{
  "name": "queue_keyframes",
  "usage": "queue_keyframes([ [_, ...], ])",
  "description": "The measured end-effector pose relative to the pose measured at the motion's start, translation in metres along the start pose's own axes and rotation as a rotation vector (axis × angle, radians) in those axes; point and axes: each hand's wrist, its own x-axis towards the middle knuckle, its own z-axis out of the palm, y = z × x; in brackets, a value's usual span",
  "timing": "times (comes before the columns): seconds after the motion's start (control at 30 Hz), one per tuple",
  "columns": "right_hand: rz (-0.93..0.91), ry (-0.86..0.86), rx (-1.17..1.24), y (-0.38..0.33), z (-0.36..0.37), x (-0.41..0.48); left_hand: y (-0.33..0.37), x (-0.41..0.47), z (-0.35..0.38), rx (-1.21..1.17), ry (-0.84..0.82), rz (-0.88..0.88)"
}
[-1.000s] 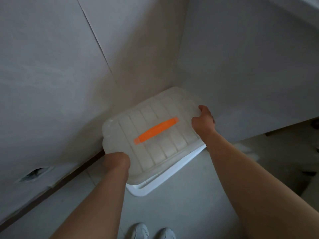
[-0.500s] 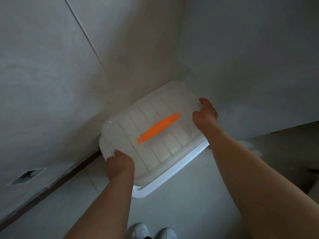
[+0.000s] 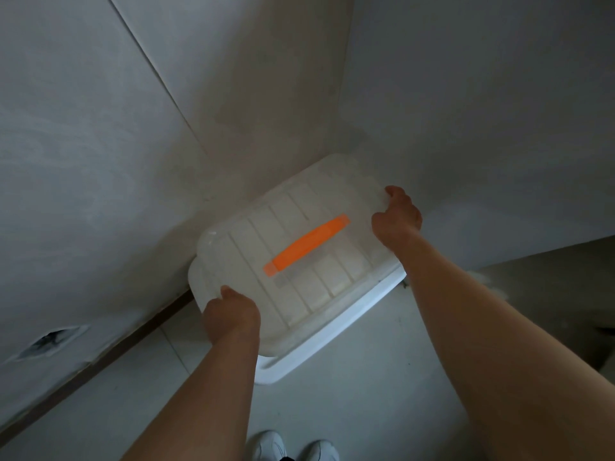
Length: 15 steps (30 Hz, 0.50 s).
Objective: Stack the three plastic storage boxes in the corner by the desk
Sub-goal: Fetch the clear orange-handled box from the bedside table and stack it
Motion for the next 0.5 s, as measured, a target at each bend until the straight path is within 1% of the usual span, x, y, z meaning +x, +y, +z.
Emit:
queue_keyframes([
  [0.1,-0.009,0.001,-0.045,0.000,0.001,-0.004,0.005,0.001,-0.004,-0.012,-0.040,-0.029],
  [0.2,-0.025,0.037,-0.050,-0.001,-0.003,-0.014,0.012,0.000,-0.012,-0.059,-0.077,-0.042],
  [0.27,-0.036,0.029,-0.046,-0.003,-0.009,-0.025,0.018,-0.007,-0.019,-0.049,-0.039,0.004],
  [0.37,-0.034,0.004,0.010,-0.013,-0.023,-0.046,0.028,-0.028,-0.032,-0.045,-0.001,0.127],
  [0.5,-0.010,-0.019,0.132,-0.034,-0.052,-0.081,0.046,-0.057,-0.059,-0.055,-0.071,0.247],
])
